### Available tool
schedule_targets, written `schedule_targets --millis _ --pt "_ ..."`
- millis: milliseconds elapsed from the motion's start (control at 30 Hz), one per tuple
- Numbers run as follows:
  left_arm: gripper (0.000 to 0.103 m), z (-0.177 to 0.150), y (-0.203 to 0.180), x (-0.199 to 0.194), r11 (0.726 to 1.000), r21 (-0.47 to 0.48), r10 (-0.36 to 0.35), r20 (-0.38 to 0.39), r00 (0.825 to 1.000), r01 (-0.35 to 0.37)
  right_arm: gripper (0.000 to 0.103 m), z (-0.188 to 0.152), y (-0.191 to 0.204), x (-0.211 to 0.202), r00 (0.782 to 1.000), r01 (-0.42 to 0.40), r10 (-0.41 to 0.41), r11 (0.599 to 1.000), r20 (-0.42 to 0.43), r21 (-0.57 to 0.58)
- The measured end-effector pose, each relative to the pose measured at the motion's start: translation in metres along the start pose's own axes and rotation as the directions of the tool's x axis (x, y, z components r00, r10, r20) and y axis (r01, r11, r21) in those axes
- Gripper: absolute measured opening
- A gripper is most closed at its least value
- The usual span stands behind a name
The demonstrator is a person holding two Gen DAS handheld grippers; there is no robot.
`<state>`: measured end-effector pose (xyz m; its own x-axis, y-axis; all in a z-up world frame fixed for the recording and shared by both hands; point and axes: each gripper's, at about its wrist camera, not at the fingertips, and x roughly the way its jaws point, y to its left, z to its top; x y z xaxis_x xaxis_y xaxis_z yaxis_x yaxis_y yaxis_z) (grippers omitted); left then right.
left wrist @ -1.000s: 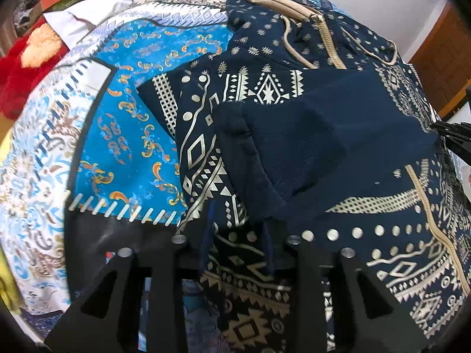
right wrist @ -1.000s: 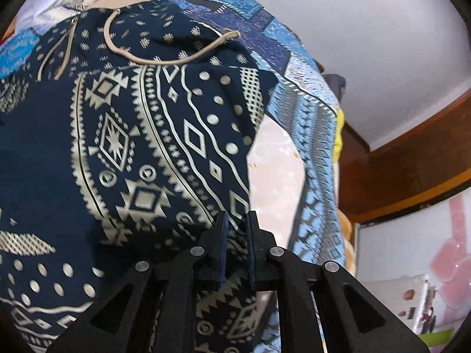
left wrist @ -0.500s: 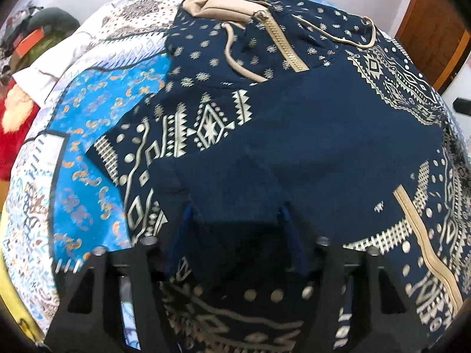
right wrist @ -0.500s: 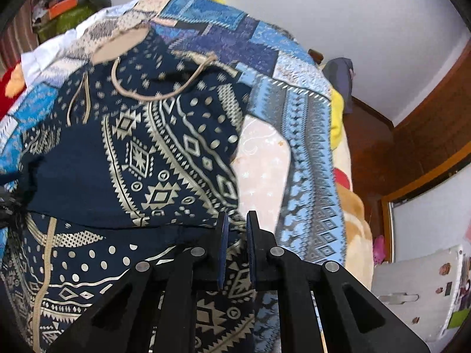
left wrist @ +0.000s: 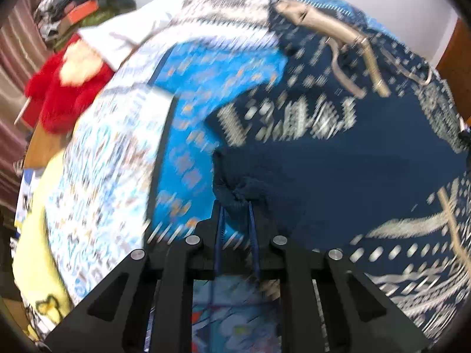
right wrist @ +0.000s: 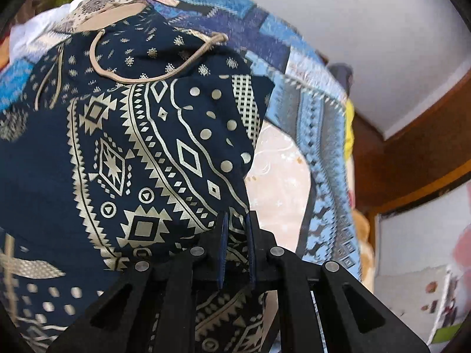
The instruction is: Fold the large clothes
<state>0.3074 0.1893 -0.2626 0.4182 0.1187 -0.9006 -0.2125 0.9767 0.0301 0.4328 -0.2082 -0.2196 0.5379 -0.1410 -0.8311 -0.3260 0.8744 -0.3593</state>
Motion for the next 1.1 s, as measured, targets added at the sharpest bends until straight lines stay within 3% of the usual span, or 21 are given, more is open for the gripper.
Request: schedule_targets --millis 133,167,200,267,300,367,433,600,633,733,900,1100 --pt "0.017 -0.024 0.01 0.017 1.0 0.001 0.027 -0.075 0.997 -0.027 0.011 -0.008 0.01 -0.002 0.994 0.105 -0.105 0.993 0.013 -0.051" --pt "0.017 -0.031 0.012 0.016 1.0 -0.002 0.014 -0.077 0.997 -0.014 0.022 -0.01 0.01 -0.001 0.992 0.126 -0.125 0.99 0.016 -0.062" --pt "0.017 -0.035 0.013 0.015 1.0 -0.003 0.006 -0.079 0.997 -0.006 0.048 -0.013 0.011 -0.002 0.987 0.161 -0.159 0.984 0.032 -0.07" --pt "0.018 -0.041 0.013 0.012 1.0 -0.002 0.004 -0.083 0.997 -0.005 0.088 -0.019 0.006 -0.004 0.959 0.28 -0.275 0.958 0.072 -0.061" --pt "0.022 -0.044 0.013 0.01 1.0 0.004 0.007 -0.088 0.996 -0.007 0.089 -0.022 -0.001 -0.005 0.956 0.287 -0.283 0.957 0.082 -0.042" --pt "0.029 -0.047 0.014 0.004 1.0 0.009 0.009 -0.091 0.996 -0.008 0.089 -0.025 -0.021 -0.004 0.984 0.171 -0.172 0.985 0.045 0.024" --pt "0.035 -0.045 0.015 -0.009 1.0 0.02 0.007 -0.06 0.998 -0.006 0.089 -0.026 -0.041 -0.008 0.997 0.069 -0.071 0.993 0.014 0.099" --pt "0.081 -0.015 0.02 -0.044 1.0 0.008 0.012 0.068 0.998 -0.013 0.089 -0.021 -0.056 -0.036 0.996 -0.063 0.053 0.988 0.077 0.139" --pt "0.084 -0.003 0.021 -0.045 1.0 0.0 0.009 0.09 0.996 -0.009 0.089 -0.019 -0.056 -0.04 0.994 -0.081 0.069 0.987 0.089 0.138" --pt "0.087 0.023 0.021 -0.047 1.0 -0.025 -0.003 0.129 0.992 0.006 0.09 -0.005 -0.058 -0.051 0.982 -0.16 0.142 0.976 0.121 0.147" --pt "0.087 0.083 0.005 -0.024 0.998 -0.031 -0.042 0.111 0.993 0.046 0.09 0.034 -0.054 -0.049 0.959 -0.259 0.232 0.949 0.16 0.177" --pt "0.087 0.135 -0.027 -0.007 0.997 0.037 -0.07 0.141 0.987 0.065 0.09 0.094 -0.034 -0.039 0.927 -0.363 0.335 0.915 0.167 0.179"
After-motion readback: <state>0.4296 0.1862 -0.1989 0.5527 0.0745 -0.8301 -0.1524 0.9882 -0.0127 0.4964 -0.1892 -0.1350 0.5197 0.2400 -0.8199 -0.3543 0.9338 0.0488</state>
